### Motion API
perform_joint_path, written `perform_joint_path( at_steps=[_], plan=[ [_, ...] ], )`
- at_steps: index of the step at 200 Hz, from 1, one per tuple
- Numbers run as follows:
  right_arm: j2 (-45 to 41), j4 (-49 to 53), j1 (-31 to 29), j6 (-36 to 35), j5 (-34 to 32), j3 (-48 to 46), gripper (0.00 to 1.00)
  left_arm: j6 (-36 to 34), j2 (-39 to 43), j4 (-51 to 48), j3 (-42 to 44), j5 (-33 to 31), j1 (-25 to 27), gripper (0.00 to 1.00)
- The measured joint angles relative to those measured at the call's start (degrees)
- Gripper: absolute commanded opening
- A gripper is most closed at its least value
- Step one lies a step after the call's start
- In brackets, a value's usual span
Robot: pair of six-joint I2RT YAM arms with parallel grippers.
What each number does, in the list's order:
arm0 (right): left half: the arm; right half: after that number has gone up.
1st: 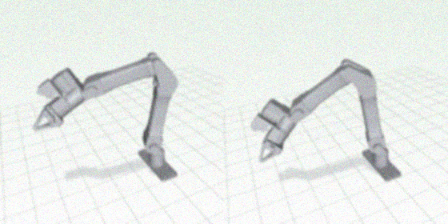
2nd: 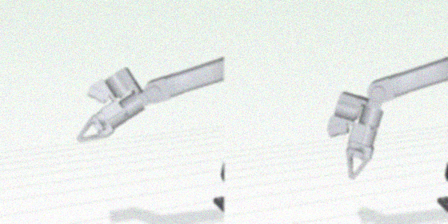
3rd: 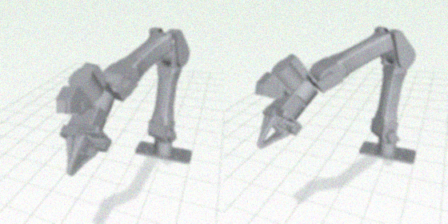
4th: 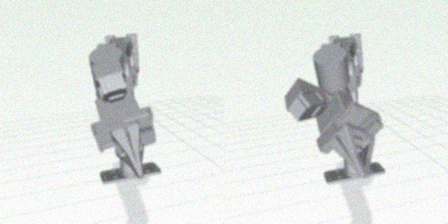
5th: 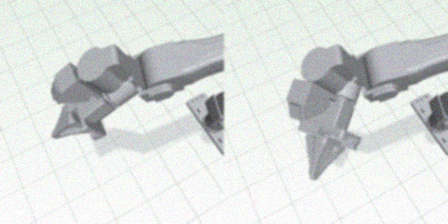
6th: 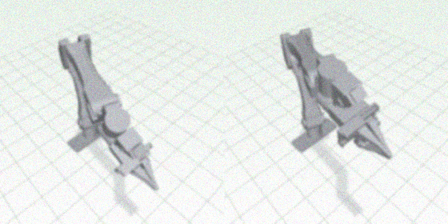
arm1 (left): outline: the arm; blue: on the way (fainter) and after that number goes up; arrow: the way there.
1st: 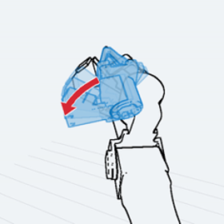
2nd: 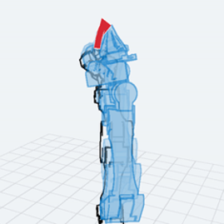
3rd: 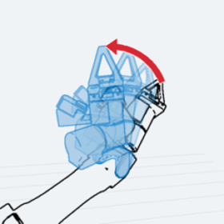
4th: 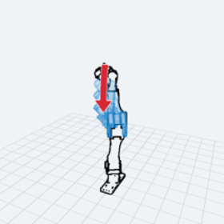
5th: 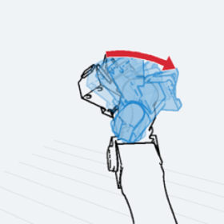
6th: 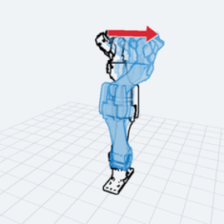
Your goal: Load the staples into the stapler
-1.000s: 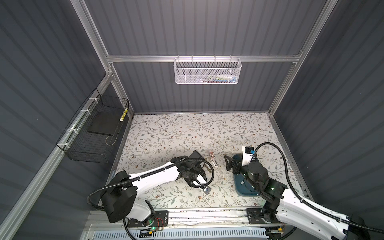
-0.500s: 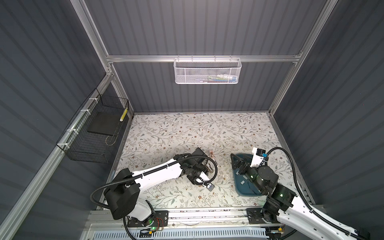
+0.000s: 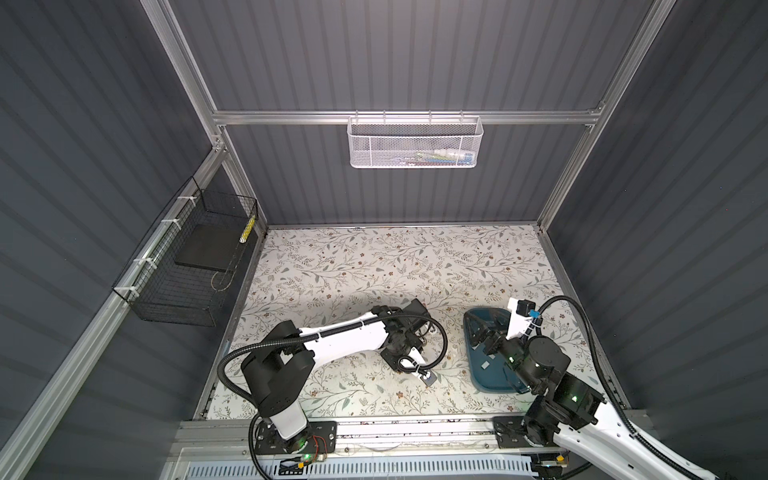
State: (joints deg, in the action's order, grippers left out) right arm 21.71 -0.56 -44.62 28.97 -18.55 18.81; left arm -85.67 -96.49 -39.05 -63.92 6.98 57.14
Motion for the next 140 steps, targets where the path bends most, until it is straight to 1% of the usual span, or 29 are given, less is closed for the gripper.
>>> perform_joint_path(
  at_steps=[16, 31, 86, 123, 140],
  plan=[
    [-0.3, 0.2, 0.1, -0.2, 0.3, -0.1, 0.99, -0.2, -0.5, -0.5, -0.4, -0.2, 0.2, 0.35],
    [-0.9, 0.3, 0.1, -0.5, 0.4, -0.2, 0.99, 0.0, -1.3, -1.3, -1.4, -0.4, 0.2, 0.33],
    [-2.8, 1.0, 0.2, -0.9, 0.9, -0.5, 0.99, 0.4, -2.1, -2.1, -1.9, -1.9, 0.2, 0.42],
    [-2.9, 1.1, 0.2, -0.9, 1.6, -0.5, 0.99, 0.5, -2.5, -2.1, -1.9, -3.2, 0.2, 0.41],
    [-2.9, 1.1, 0.2, -0.9, 1.7, -0.5, 0.99, 0.6, -2.6, -2.1, -1.9, -3.7, 0.2, 0.37]
  ],
)
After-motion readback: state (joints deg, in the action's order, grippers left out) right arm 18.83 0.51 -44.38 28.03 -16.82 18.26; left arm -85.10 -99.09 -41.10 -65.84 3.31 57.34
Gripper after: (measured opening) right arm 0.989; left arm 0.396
